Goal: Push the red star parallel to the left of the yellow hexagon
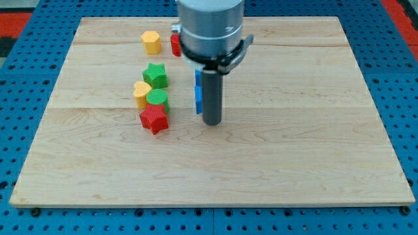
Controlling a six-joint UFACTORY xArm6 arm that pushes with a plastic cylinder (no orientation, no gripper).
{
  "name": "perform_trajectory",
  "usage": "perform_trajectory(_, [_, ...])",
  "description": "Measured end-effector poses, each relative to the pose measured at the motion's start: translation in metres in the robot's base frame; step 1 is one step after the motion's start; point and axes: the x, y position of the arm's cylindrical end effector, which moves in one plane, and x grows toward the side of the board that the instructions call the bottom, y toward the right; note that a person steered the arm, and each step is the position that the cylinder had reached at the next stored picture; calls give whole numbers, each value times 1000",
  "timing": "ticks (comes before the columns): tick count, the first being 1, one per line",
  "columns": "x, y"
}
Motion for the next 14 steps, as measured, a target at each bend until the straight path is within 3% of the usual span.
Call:
perform_trajectory(2, [-1,-102])
perform_trajectory(4, [47,-106])
perform_trajectory(5, [52,-167])
perform_trajectory(6, [27,-196])
perform_trajectory(9, [-44,-203])
perform_trajectory(12, [-41,-248])
perform_trajectory(14, [-68,-251])
